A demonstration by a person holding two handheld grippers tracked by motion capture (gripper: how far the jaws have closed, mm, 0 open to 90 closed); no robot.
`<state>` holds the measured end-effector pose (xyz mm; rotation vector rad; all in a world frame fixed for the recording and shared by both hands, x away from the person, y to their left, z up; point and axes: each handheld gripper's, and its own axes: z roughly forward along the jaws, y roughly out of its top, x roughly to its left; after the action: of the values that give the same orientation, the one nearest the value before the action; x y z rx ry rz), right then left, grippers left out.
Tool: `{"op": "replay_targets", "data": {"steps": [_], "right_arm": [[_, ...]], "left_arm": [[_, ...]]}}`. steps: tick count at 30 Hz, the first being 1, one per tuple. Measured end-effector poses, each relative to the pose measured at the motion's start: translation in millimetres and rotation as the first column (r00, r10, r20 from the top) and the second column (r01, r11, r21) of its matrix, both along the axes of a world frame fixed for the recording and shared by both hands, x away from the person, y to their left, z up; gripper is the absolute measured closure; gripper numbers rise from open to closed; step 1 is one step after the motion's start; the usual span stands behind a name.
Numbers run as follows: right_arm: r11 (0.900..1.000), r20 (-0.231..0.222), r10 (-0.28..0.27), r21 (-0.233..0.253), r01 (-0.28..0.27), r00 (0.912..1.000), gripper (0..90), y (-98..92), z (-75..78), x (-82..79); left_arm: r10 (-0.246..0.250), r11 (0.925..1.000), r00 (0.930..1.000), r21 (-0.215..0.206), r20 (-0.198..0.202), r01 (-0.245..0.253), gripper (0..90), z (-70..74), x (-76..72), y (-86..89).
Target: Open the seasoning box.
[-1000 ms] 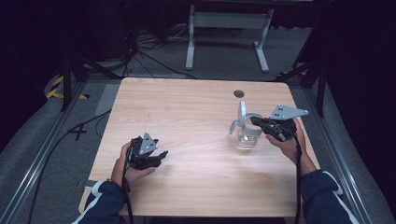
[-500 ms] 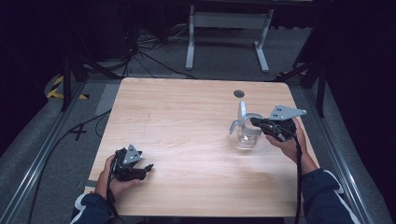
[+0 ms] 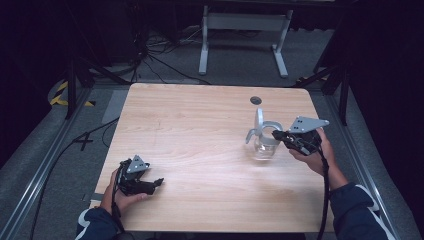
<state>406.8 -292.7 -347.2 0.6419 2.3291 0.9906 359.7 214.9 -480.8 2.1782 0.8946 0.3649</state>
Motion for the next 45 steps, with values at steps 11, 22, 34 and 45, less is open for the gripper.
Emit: {"op": "replay_targets", "data": {"steps": [11, 22, 34, 45], "right_arm": [[0.997, -0.028, -0.035, -0.074, 0.033, 0.9990, 82.2, -32.6, -8.9, -29.8], [0.994, -0.064, -0.047, -0.101, 0.040, 0.9968, 80.0, -61.0, -30.5, -54.3], [0.994, -0.096, -0.113, -0.010, 0.113, 0.9890, 54.7, -91.8, -65.0, -70.9], [0.986, -0.172, -0.142, 0.058, 0.154, 0.9748, 40.5, -118.7, -104.9, -84.3]], "left_arm": [[-0.001, 1.0000, 1.0000, 0.003, 0.000, 0.001, 21.5, 0.0, 0.3, 0.0], [-0.001, 1.0000, 1.0000, 0.004, 0.001, 0.001, 21.4, 0.1, 0.3, 0.0], [0.003, 1.0000, 1.0000, 0.001, -0.005, -0.003, 21.4, 0.0, 0.2, -0.3], [-0.004, 1.0000, 1.0000, 0.002, -0.001, 0.004, 21.0, 0.0, 1.7, -0.4]]}}
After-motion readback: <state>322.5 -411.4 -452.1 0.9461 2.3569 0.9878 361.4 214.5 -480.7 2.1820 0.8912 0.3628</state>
